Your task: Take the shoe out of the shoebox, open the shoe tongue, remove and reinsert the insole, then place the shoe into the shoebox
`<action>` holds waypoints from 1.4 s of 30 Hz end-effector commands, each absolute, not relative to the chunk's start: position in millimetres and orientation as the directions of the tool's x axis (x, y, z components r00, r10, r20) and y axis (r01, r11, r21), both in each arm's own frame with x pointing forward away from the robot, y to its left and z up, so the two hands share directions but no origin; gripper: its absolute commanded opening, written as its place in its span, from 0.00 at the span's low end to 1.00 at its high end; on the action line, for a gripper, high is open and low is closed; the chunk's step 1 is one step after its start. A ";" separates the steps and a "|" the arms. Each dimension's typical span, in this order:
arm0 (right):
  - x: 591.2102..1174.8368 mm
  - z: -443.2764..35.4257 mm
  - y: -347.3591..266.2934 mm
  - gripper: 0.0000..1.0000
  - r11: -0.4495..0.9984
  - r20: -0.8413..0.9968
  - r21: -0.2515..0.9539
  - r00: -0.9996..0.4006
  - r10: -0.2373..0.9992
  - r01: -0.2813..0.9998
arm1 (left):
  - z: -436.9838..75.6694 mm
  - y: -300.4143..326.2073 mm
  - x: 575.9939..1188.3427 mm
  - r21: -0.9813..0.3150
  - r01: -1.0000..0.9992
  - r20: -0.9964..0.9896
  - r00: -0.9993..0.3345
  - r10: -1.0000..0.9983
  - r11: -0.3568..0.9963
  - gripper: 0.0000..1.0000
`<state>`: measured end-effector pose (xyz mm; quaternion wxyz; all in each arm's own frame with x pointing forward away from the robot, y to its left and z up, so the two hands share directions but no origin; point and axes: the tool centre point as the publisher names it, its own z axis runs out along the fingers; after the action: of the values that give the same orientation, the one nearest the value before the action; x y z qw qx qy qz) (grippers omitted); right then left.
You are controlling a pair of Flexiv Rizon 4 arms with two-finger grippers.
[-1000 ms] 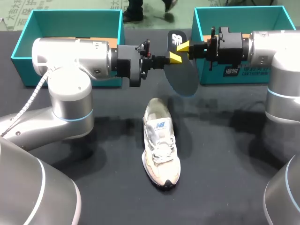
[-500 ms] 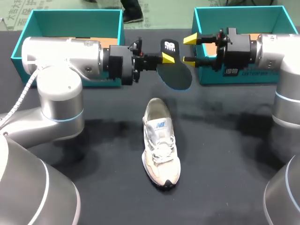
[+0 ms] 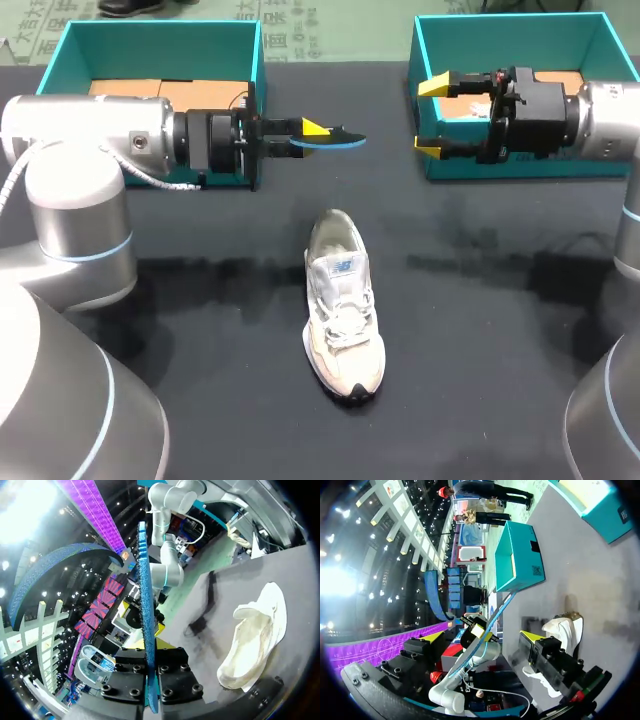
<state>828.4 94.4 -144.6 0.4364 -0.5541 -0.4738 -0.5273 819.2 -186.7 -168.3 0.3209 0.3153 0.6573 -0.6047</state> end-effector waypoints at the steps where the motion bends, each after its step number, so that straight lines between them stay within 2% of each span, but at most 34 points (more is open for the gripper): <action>1: 826.7 -144.2 94.5 1.00 -0.172 0.998 0.015 -0.004 0.068 0.985 | -161.8 -187.0 812.0 -0.606 0.789 -0.791 -0.611 0.031 0.101 0.00; 5: 826.7 -144.2 94.5 1.00 -0.172 0.998 0.015 -0.004 0.068 0.985 | -161.8 -187.0 812.0 -0.606 0.789 -0.791 -0.611 0.031 0.101 0.00; 7: 826.7 -144.2 94.5 1.00 -0.172 0.998 0.015 -0.004 0.068 0.985 | -158.4 -189.5 808.2 -0.751 0.660 -0.660 -0.750 0.044 -0.005 0.00; 10: 826.7 -144.2 94.5 1.00 -0.172 0.998 0.015 -0.004 0.068 0.985 | -154.2 -184.7 804.4 -0.891 0.438 -0.448 -0.891 0.078 -0.116 0.00; 14: 826.7 -144.2 94.5 1.00 -0.172 0.998 0.015 -0.004 0.068 0.985 | -150.9 -176.0 805.1 -0.976 0.052 -0.074 -0.992 0.101 -0.214 0.00; 17: 826.7 -144.2 94.5 1.00 -0.172 0.998 0.015 -0.004 0.068 0.985 | -149.7 -171.0 807.7 -0.956 -0.174 0.154 -0.983 0.103 -0.236 0.00; 18: 826.7 -144.2 94.5 1.00 -0.172 0.998 0.015 -0.004 0.068 0.985 | -146.7 -170.1 807.2 -0.972 -0.134 0.117 -0.989 0.095 -0.192 0.00; 29: 826.7 -144.2 94.5 1.00 -0.172 0.998 0.015 -0.004 0.068 0.985 | -146.7 -170.1 807.2 -0.972 -0.134 0.117 -0.989 0.095 -0.192 0.00; 30: 826.7 -144.2 94.5 1.00 -0.172 0.998 0.015 -0.004 0.068 0.985 | -149.4 -173.9 803.5 -0.966 -0.182 0.167 -0.981 0.094 -0.182 0.00; 34: 826.7 -144.2 94.5 1.00 -0.172 0.998 0.015 -0.004 0.068 0.985 | -144.0 -181.2 790.0 -0.881 -0.439 0.417 -0.897 0.148 -0.179 0.00; 39: 826.7 -144.2 94.5 1.00 -0.172 0.998 0.015 -0.004 0.068 0.985 | -127.9 -180.9 785.5 -0.770 -0.614 0.596 -0.789 0.146 -0.173 0.00; 42: 826.7 -144.2 94.5 1.00 -0.172 0.998 0.015 -0.004 0.068 0.985 | -127.7 -183.1 783.9 -0.654 -0.743 0.719 -0.670 0.187 -0.147 0.00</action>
<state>827.2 93.7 -144.0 0.4361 -0.5547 -0.4733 -0.5274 787.7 -182.5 -130.1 -0.1122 -0.0474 0.6314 -0.7658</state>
